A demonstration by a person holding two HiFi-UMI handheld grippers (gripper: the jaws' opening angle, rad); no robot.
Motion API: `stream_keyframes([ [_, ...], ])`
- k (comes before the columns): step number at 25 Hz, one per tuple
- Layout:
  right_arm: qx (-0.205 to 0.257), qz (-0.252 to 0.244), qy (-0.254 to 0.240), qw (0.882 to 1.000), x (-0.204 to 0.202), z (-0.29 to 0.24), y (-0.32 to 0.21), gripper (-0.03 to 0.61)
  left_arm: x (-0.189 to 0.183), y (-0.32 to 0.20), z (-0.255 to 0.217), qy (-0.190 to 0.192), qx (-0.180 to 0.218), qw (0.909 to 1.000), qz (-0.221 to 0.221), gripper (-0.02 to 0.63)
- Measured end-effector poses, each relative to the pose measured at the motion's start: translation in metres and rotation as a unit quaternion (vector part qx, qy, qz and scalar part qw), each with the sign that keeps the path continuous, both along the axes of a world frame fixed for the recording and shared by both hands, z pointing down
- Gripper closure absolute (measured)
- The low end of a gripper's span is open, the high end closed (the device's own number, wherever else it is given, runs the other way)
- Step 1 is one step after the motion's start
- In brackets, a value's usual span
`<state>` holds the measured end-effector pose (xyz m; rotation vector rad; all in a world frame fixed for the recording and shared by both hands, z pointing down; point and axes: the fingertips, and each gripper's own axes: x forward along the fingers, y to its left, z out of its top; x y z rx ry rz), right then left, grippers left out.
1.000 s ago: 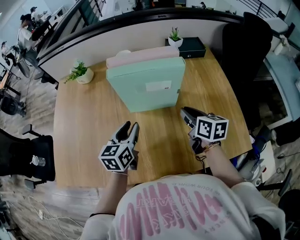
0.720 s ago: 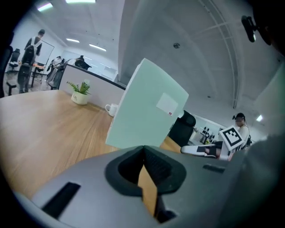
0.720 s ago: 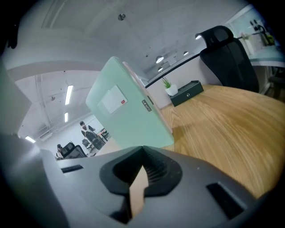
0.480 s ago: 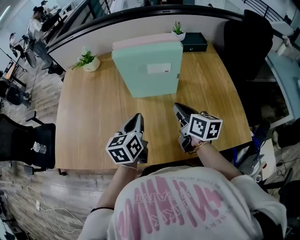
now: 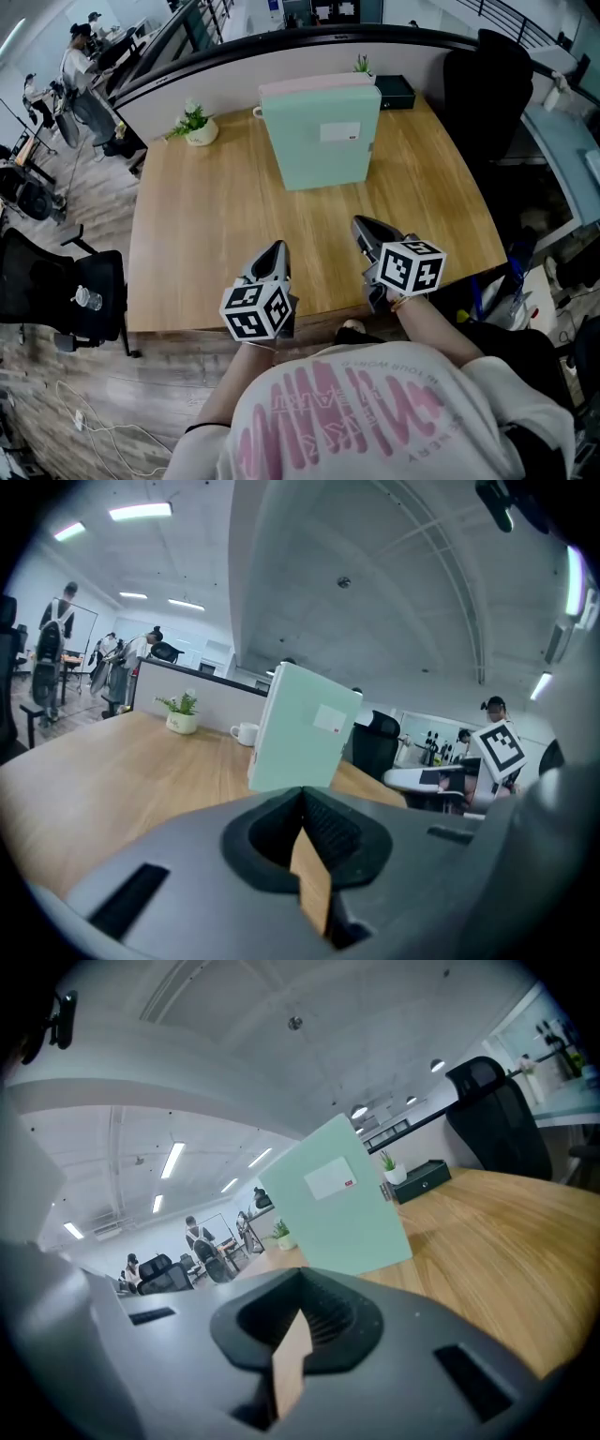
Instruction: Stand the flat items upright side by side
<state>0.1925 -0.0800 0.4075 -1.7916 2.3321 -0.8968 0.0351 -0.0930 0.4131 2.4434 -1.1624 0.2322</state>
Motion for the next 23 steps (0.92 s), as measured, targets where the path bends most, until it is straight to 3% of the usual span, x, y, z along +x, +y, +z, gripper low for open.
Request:
stream_keyframes([
  [6, 0.004, -0.014, 0.033, 0.999, -0.036, 0.003, 0.045, 0.583, -0.037, 0.038, 0.008, -0.005, -0.006, 1.0000, -0.002, 0.612],
  [13, 0.005, 0.012, 0.026, 1.000, -0.049, 0.007, 0.086, 0.583, -0.055, 0.078, 0.014, -0.017, -0.003, 0.9997, 0.019, 0.612],
  [23, 0.001, 0.013, 0.040, 0.999, -0.066, 0.005, 0.108, 0.583, -0.057, 0.099, 0.003, -0.001, 0.002, 0.9997, 0.025, 0.612],
])
